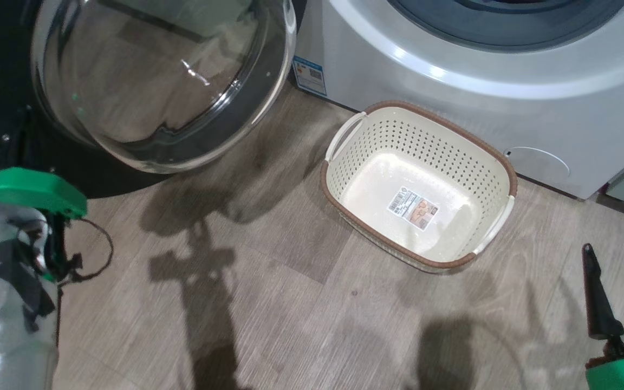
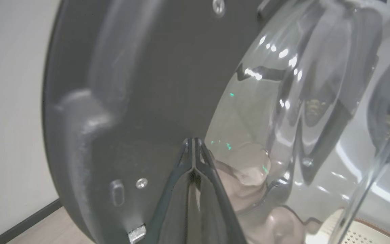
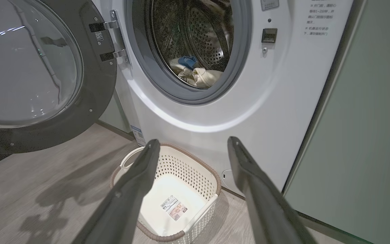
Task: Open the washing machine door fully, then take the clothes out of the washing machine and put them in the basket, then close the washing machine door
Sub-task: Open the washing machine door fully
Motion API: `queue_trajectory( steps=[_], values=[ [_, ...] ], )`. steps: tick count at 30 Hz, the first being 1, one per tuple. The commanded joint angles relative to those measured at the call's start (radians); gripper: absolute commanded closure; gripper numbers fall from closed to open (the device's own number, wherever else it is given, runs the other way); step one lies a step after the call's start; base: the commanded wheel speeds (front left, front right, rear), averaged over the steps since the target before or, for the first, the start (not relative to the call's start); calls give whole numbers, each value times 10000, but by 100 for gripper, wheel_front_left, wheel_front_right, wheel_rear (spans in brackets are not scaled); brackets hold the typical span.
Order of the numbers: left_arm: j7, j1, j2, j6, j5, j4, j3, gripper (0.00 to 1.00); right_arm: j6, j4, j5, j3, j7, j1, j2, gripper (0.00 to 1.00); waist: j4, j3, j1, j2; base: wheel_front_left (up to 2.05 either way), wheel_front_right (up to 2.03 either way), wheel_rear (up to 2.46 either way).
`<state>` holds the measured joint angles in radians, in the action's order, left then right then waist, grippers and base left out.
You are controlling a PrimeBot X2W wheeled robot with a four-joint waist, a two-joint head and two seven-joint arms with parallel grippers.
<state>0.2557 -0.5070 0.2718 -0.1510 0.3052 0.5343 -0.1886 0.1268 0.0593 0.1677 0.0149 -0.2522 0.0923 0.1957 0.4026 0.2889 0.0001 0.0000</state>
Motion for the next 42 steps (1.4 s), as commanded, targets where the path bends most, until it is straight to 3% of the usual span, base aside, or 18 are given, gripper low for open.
queue_trajectory(
  steps=[1,10,22,29,37,38,39,40,41,42],
  values=[
    [60,-426,619,71,-162,-220,-533,100,39,253,44,-260,-95,-283,322,0,-37,25,-1,0,0,0,0],
    [60,-101,287,291,-491,-507,-1089,100,39,176,44,-275,-95,-405,234,0,-140,-7,-1,0,0,0,0],
    [60,2031,-1081,664,-1051,-3019,-1822,100,39,159,31,-133,-95,-358,2,0,-285,-413,-1,0,0,0,0],
    [60,3965,-1914,1074,-1541,-4914,-1049,100,39,169,15,-283,-95,-300,-231,0,-745,-994,-1,0,0,0,0],
    [0,5165,-2141,1351,-1258,-5705,17,100,39,177,120,-414,-95,-72,-580,0,-1535,-1574,-1,0,0,0,0],
    [-66,5270,-2148,1352,-1253,-5768,113,87,39,193,127,-483,-95,-54,-595,0,-1669,-1635,-1,0,0,0,0],
    [-195,5378,-2153,1391,-1222,-5805,237,52,39,202,145,-546,-95,-38,-622,0,-1808,-1705,-1,0,0,0,0],
    [-251,5447,-2159,1394,-1211,-5887,334,9,39,252,149,-593,-95,-34,-640,0,-1939,-1753,-1,0,0,0,0],
    [-315,5515,-2162,1394,-1207,-5951,422,0,39,297,144,-658,-95,-43,-656,0,-2104,-1803,-1,0,0,0,0],
    [-397,5575,-2166,1381,-1217,-6001,508,0,39,332,146,-684,-95,-41,-675,0,-2239,-1829,-1,0,0,0,0]
  ],
)
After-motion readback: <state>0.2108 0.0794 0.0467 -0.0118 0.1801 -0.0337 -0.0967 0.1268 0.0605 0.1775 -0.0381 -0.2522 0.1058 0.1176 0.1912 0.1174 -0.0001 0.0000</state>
